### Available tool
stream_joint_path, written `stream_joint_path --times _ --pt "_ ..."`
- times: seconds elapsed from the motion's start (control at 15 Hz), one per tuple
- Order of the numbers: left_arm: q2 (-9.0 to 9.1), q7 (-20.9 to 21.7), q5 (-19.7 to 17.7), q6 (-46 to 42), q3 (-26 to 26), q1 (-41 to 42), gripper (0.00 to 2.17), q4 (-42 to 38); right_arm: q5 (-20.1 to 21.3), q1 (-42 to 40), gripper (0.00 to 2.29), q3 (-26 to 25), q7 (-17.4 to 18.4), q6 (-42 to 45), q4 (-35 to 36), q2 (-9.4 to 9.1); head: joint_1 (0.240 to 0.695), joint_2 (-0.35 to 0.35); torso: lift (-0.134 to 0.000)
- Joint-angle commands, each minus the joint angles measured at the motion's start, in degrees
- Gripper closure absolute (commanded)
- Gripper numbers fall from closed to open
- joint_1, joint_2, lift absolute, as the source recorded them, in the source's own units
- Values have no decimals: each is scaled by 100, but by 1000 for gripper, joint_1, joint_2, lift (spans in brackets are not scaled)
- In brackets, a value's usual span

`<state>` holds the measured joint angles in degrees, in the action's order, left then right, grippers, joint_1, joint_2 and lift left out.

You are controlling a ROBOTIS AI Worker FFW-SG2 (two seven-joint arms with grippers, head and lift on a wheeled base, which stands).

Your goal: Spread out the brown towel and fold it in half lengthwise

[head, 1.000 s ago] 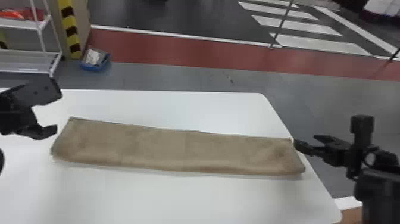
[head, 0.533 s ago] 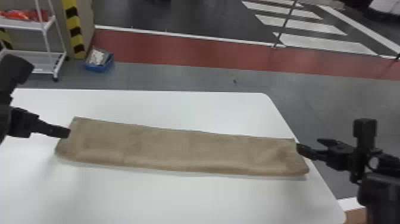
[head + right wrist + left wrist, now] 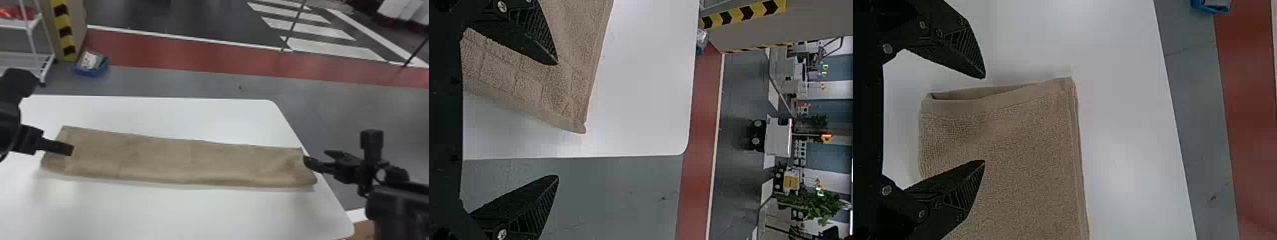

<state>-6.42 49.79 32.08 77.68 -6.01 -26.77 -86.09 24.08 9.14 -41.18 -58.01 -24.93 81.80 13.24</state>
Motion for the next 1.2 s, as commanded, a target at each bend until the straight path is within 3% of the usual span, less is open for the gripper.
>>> stream_joint_path --times 0.0,0.2,0.33,0.4,0.53,0.6,0.8,0.87,1.13 --pt "18 -189 -18 -160 -23 -109 333 364 0 8 80 23 0 89 -59 12 695 -301 -124" --pt "18 -224 -9 -213 -14 -135 417 426 0 17 80 23 27 106 -147 56 695 -291 -124" --pt "9 -74 0 -213 -5 -135 1160 426 0 44 80 23 36 194 -217 56 695 -293 -124" --pt "9 22 44 -213 -14 -135 1409 426 0 61 80 40 44 212 -243 56 695 -295 -124" --pt "9 225 141 -195 -32 -144 1460 426 0 70 80 58 53 229 -279 56 695 -297 -124" --pt "9 295 237 -195 -49 -144 1878 426 -9 79 80 58 53 229 -287 56 695 -298 -124" --pt "-26 673 536 -195 -58 -135 1976 435 -44 70 80 49 53 229 -296 56 695 -298 -124" --pt "-26 761 607 -195 -58 -118 2138 426 -44 70 80 40 53 229 -296 56 695 -298 -124" --pt "-184 1481 1072 -55 30 23 2138 197 -70 70 80 23 53 265 -305 65 695 -299 -124"
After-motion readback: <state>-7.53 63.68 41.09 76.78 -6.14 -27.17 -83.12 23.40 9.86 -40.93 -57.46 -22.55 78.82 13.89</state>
